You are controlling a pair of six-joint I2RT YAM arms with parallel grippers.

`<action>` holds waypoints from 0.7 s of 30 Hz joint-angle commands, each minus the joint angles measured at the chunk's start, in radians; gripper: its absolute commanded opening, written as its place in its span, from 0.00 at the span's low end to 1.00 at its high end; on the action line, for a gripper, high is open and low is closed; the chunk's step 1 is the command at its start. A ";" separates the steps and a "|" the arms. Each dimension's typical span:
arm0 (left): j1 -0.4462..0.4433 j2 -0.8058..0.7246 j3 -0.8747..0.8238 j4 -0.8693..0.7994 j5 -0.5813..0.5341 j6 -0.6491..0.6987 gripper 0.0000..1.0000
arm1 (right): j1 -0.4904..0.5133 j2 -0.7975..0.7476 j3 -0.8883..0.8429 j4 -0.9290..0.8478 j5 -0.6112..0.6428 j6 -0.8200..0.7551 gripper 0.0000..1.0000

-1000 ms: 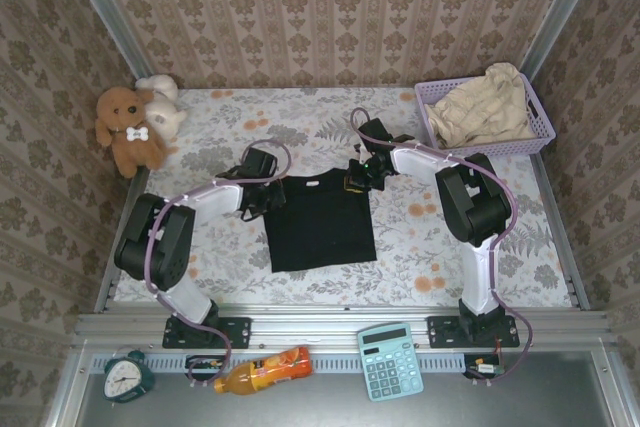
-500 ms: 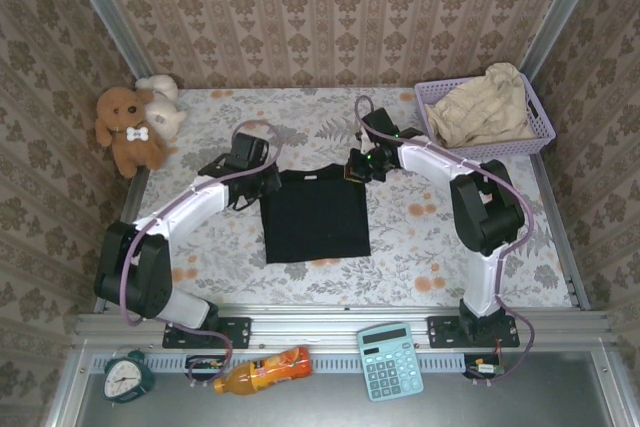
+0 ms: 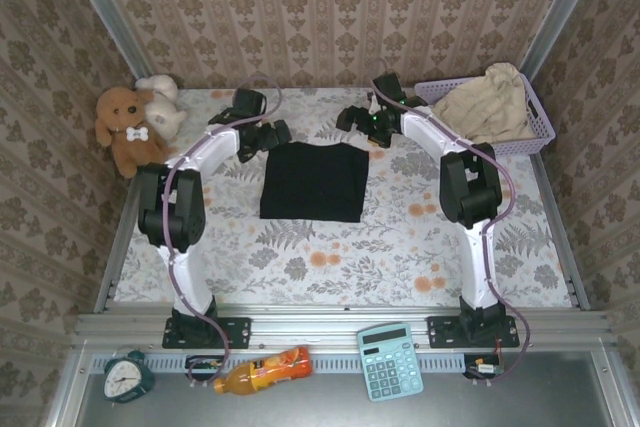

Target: Fold and stack the mixed laundry pile

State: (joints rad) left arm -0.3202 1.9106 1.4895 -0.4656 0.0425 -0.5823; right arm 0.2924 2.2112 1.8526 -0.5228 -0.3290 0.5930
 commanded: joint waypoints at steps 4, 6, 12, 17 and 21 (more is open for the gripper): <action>-0.055 -0.198 -0.097 -0.007 0.050 0.022 0.97 | 0.016 -0.132 -0.108 0.029 0.002 -0.062 0.98; -0.087 -0.231 -0.147 0.011 0.069 -0.003 0.81 | 0.017 -0.117 -0.122 0.034 -0.018 -0.068 0.79; -0.205 -0.259 -0.326 0.165 0.124 -0.160 0.14 | 0.023 -0.036 -0.112 0.016 -0.066 -0.063 0.34; -0.278 -0.227 -0.369 0.168 0.083 -0.213 0.25 | 0.061 -0.028 -0.142 0.044 -0.098 -0.049 0.50; -0.287 -0.232 -0.399 0.171 0.065 -0.214 0.46 | 0.075 -0.006 -0.143 0.031 -0.061 -0.030 0.51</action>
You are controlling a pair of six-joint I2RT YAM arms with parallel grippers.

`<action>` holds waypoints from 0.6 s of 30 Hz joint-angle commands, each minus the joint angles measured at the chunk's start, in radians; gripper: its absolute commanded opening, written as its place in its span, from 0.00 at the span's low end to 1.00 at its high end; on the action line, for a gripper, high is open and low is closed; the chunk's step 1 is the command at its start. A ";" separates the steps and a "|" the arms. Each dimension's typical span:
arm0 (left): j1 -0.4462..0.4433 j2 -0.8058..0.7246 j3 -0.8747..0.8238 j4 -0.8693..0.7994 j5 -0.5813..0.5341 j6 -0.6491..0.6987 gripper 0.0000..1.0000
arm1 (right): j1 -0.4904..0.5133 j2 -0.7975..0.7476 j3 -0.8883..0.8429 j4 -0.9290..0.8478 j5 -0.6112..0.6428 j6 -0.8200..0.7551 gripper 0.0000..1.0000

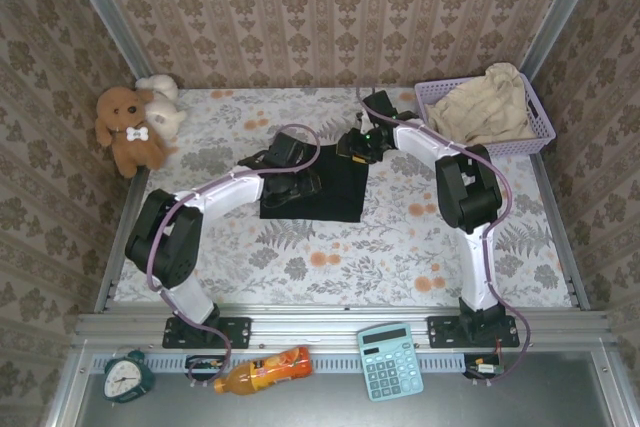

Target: Fold and stack the mixed laundry pile

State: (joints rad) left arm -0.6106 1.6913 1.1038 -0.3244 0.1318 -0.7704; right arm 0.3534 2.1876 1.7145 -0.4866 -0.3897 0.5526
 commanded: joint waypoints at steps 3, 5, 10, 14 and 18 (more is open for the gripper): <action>0.002 -0.008 -0.014 0.020 -0.020 -0.010 0.48 | 0.011 0.018 -0.014 -0.015 0.082 0.014 0.55; -0.001 -0.001 -0.020 0.026 -0.026 0.000 0.48 | 0.011 0.020 -0.014 -0.019 0.118 0.016 0.56; 0.018 0.086 -0.060 0.035 -0.045 -0.031 0.41 | 0.012 0.082 0.009 -0.044 0.117 0.021 0.38; 0.047 0.151 -0.045 0.017 -0.076 -0.011 0.37 | 0.017 0.027 -0.099 -0.018 0.118 0.048 0.20; 0.090 0.205 0.040 -0.063 -0.096 0.077 0.37 | 0.044 -0.101 -0.285 0.018 0.118 0.076 0.19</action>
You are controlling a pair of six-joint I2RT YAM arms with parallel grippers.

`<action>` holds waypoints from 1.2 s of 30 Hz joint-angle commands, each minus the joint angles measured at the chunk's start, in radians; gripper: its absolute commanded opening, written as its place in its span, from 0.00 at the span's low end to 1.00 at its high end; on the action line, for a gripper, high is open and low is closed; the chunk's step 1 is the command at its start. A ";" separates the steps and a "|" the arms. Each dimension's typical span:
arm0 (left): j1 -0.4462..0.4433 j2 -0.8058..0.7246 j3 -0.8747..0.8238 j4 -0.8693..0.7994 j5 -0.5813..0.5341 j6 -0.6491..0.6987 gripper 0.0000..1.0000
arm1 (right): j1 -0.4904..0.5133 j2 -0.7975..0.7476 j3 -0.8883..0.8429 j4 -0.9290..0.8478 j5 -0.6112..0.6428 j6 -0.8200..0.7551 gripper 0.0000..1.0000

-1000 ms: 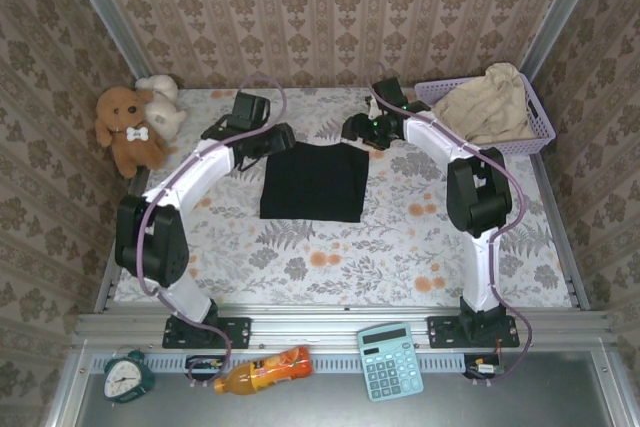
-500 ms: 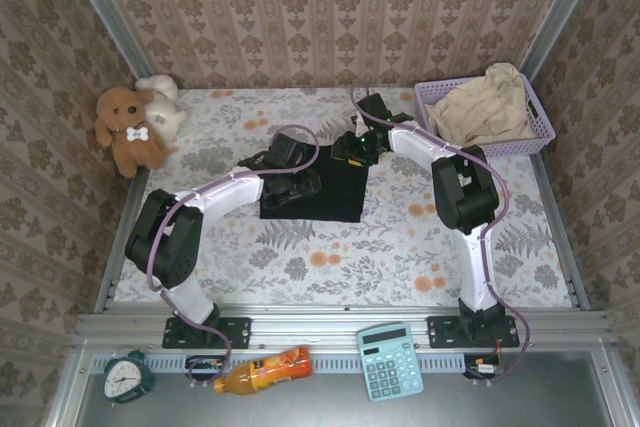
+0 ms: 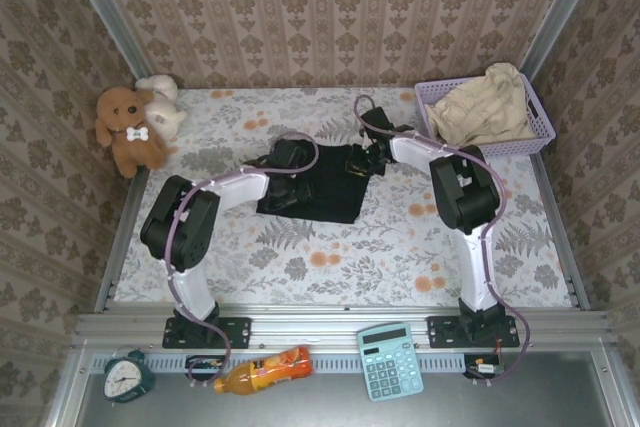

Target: Fold and stack the mixed laundry pile

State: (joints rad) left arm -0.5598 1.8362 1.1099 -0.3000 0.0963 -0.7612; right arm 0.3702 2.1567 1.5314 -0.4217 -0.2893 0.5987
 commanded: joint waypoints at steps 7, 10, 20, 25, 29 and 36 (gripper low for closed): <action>0.129 0.179 0.300 -0.206 -0.068 0.300 0.58 | 0.201 -0.249 -0.371 0.086 -0.090 0.194 0.21; 0.150 0.230 0.435 -0.290 -0.062 0.362 0.72 | 0.236 -0.322 -0.369 0.094 -0.080 0.218 0.31; 0.141 -0.058 0.324 -0.391 0.037 0.325 0.70 | 0.043 -0.400 -0.278 -0.088 -0.001 0.043 0.44; 0.023 -0.305 -0.053 -0.152 0.131 0.096 0.14 | 0.064 -0.335 -0.263 -0.049 -0.049 0.054 0.45; -0.076 -0.379 -0.295 0.101 0.126 -0.129 0.00 | 0.098 -0.277 -0.249 -0.005 -0.069 0.081 0.45; -0.144 -0.260 -0.315 0.254 0.020 -0.214 0.00 | 0.119 -0.197 -0.212 0.003 -0.049 0.099 0.41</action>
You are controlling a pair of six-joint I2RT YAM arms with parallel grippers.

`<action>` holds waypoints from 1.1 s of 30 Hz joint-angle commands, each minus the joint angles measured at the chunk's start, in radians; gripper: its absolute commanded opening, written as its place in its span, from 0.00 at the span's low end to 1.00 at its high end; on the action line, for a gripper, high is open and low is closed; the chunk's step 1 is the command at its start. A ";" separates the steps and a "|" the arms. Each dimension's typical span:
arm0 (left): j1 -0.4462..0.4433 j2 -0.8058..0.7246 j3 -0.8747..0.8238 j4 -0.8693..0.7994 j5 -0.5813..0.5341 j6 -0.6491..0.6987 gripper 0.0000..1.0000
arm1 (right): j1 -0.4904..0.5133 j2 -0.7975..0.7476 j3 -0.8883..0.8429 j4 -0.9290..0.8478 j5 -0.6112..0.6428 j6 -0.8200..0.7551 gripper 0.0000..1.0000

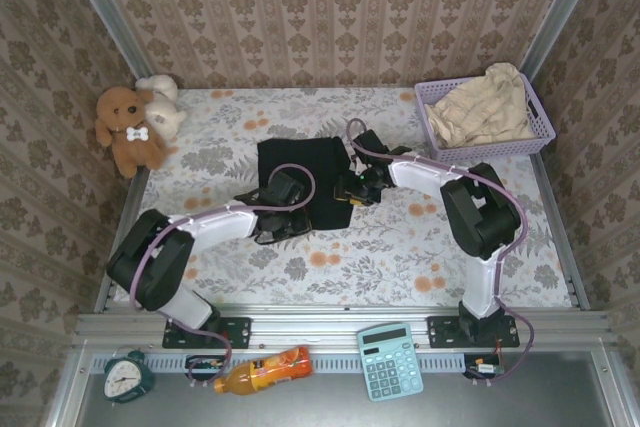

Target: Fold and stack the mixed laundry pile

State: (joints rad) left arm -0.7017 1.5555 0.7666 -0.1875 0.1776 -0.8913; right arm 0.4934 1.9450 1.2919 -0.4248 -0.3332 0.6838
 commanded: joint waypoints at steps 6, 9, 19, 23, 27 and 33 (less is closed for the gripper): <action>0.000 0.120 0.088 0.175 -0.114 -0.098 0.00 | 0.001 0.029 0.021 0.019 -0.023 0.033 0.19; -0.001 0.167 0.098 0.116 -0.125 -0.097 0.00 | 0.000 0.001 0.004 0.030 -0.031 0.057 0.07; -0.024 0.165 0.038 0.060 -0.167 -0.140 0.00 | 0.025 -0.257 -0.171 -0.015 -0.056 0.233 0.00; -0.026 0.148 0.065 0.036 -0.166 -0.127 0.00 | 0.089 -0.246 -0.308 0.054 -0.049 0.314 0.00; -0.027 0.121 0.096 -0.004 -0.182 -0.108 0.00 | 0.096 -0.193 -0.372 0.098 0.025 0.336 0.00; -0.019 0.017 0.130 -0.125 -0.196 -0.068 0.43 | 0.089 -0.221 -0.301 0.035 0.069 0.275 0.29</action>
State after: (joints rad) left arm -0.7303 1.6489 0.8623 -0.1993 0.0280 -0.9874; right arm 0.5877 1.7470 0.9504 -0.3122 -0.3363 0.9768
